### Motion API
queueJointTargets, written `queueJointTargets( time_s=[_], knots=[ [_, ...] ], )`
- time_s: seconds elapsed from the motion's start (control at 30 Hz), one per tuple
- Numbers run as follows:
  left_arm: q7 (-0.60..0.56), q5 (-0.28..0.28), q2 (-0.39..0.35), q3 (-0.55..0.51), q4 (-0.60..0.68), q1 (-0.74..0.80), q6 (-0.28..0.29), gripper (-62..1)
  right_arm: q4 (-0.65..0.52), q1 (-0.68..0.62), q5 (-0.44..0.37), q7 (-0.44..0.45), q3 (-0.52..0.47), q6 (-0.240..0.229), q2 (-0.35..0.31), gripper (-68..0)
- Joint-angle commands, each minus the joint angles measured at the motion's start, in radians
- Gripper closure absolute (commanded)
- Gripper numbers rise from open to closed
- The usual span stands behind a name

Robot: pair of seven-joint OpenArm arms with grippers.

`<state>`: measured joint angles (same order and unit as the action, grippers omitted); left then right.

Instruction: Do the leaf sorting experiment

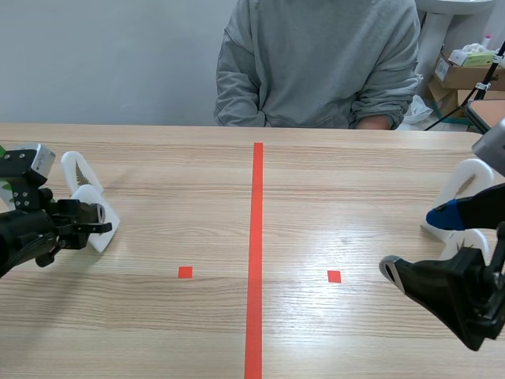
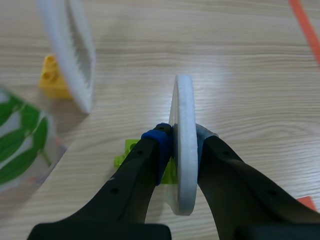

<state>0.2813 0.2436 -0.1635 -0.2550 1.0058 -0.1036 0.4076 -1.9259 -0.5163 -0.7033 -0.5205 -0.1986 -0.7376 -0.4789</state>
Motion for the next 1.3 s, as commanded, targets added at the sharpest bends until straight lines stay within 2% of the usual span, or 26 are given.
queueJointTargets(
  time_s=[0.0, 0.07, 0.17, 0.23, 0.5, 0.7, 0.77, 0.93, 1.03, 1.1, 1.27],
  knots=[
    [-0.01, 0.002, -0.005, 0.016, 0.001, -0.027, -0.03, -4.0, -0.004, 0.001, -0.007, 0.019, -0.009, -0.008, -0.008, -55.5],
    [-0.011, -0.005, -0.006, 0.012, 0.001, -0.028, -0.06, -4.0, -0.004, 0.001, -0.007, 0.019, -0.009, -0.008, -0.008, -55.5],
    [-0.028, -0.05, -0.004, 0.013, -0.009, -0.038, -0.088, -4.0, -0.004, 0.001, -0.007, 0.019, -0.009, -0.008, -0.008, -55.5],
    [-0.037, -0.055, -0.004, 0.013, -0.034, -0.054, -0.109, -4.0, -0.004, 0.001, -0.007, 0.019, -0.009, -0.008, -0.008, -55.5],
    [-0.082, -0.142, -0.004, 0.013, -0.163, -0.128, -0.134, -4.0, -0.004, 0.001, -0.007, 0.018, -0.009, -0.008, -0.008, -55.5],
    [-0.082, -0.145, -0.004, 0.013, -0.176, -0.132, -0.137, -4.4, -0.004, 0.001, -0.007, 0.018, -0.009, -0.008, -0.008, -55.5],
    [-0.082, -0.145, -0.004, 0.013, -0.176, -0.132, -0.137, -8.4, -0.004, 0.001, -0.007, 0.018, -0.009, -0.008, -0.008, -55.5],
    [-0.083, -0.143, -0.004, 0.013, -0.176, -0.132, -0.137, -27.3, -0.004, 0.001, -0.007, 0.018, -0.009, -0.008, -0.008, -55.5],
    [-0.082, -0.143, -0.004, 0.013, -0.175, -0.132, -0.136, -35.5, -0.004, 0.001, -0.007, 0.018, -0.009, -0.008, -0.008, -55.5],
    [-0.082, -0.133, -0.004, 0.013, -0.175, -0.131, -0.136, -38.0, -0.004, 0.001, -0.007, 0.018, -0.009, -0.008, -0.008, -55.5],
    [-0.08, -0.132, -0.004, 0.013, -0.148, -0.124, -0.132, -38.0, -0.004, 0.001, -0.006, 0.018, -0.009, -0.008, -0.008, -55.5]
  ],
)
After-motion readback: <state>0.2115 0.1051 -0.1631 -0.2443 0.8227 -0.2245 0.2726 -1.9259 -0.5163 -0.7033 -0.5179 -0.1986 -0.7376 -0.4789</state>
